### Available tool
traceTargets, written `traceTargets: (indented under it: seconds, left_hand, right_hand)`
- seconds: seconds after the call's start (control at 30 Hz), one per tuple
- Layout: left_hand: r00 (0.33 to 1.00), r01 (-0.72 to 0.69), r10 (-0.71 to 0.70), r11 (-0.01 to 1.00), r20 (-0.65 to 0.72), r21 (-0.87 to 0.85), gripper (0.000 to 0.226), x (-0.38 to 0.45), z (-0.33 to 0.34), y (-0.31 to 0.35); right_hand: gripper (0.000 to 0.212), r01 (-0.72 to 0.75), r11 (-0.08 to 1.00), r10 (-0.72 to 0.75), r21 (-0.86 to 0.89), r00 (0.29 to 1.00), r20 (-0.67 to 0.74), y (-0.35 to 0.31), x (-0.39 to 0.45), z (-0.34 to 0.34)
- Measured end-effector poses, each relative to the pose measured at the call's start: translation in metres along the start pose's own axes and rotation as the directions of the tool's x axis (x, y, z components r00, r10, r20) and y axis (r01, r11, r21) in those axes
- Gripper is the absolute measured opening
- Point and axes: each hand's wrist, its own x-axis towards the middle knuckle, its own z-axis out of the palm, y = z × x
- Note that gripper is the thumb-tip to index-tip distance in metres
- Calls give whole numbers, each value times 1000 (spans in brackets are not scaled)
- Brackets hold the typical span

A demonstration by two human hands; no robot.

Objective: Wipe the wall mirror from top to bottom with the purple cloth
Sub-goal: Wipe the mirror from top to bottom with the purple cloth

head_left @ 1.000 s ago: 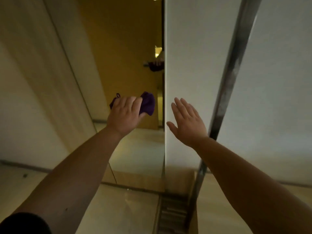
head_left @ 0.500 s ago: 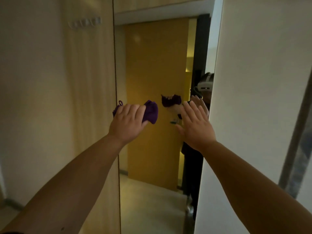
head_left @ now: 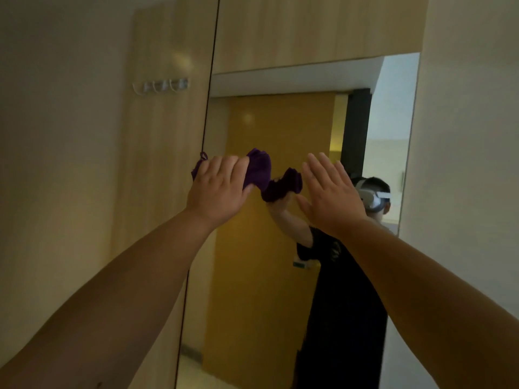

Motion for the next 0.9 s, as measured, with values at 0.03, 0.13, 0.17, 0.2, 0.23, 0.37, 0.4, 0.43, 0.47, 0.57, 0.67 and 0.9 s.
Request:
traceTargets:
  seconds: [0.03, 0.13, 0.17, 0.2, 0.23, 0.37, 0.4, 0.43, 0.47, 0.57, 0.67, 0.9]
  left_hand:
    - [1000, -5, 5, 1000, -9, 6, 51, 5, 9, -7]
    - [999, -9, 10, 999, -39, 31, 51, 18, 35, -29]
    - [999, -15, 16, 999, -49, 32, 52, 23, 44, -35]
    - [998, -27, 29, 999, -62, 29, 52, 27, 53, -41]
    - [996, -41, 43, 999, -74, 21, 52, 32, 62, -47]
    - [983, -94, 85, 994, -161, -49, 53, 70, 94, -76]
    - [978, -111, 97, 992, -184, -67, 53, 82, 100, -84]
    - [974, -124, 106, 989, -203, -79, 53, 95, 107, -92]
    - [971, -131, 110, 987, -213, -89, 54, 109, 113, -99]
    - [978, -116, 93, 986, -185, -120, 57, 145, 124, -114]
    - [989, -98, 81, 986, -122, -135, 59, 172, 128, -117]
    - [1000, -21, 21, 961, -3, -275, 58, 218, 156, -129]
  right_hand:
    - [74, -7, 1000, 6, -21, 1000, -19, 3, 11, 3]
    - [76, -43, 997, 39, -64, 997, -63, 9, 42, 10]
    - [77, -55, 996, 50, -69, 996, -76, 11, 50, 12]
    - [78, -66, 995, 58, -78, 994, -91, 12, 58, 14]
    - [77, -75, 993, 65, -94, 992, -107, 13, 66, 16]
    - [77, -150, 979, 128, -137, 979, -161, 18, 101, 25]
    - [78, -171, 974, 148, -146, 976, -157, 20, 109, 28]
    - [80, -191, 968, 167, -160, 974, -154, 23, 115, 32]
    - [82, -208, 960, 181, -186, 971, -154, 25, 118, 37]
    - [84, -229, 930, 181, -287, 966, -183, 28, 120, 51]
    - [83, -233, 923, 182, -307, 965, -188, 31, 120, 55]
    - [80, -235, 923, 167, -306, 958, -233, 37, 121, 61]
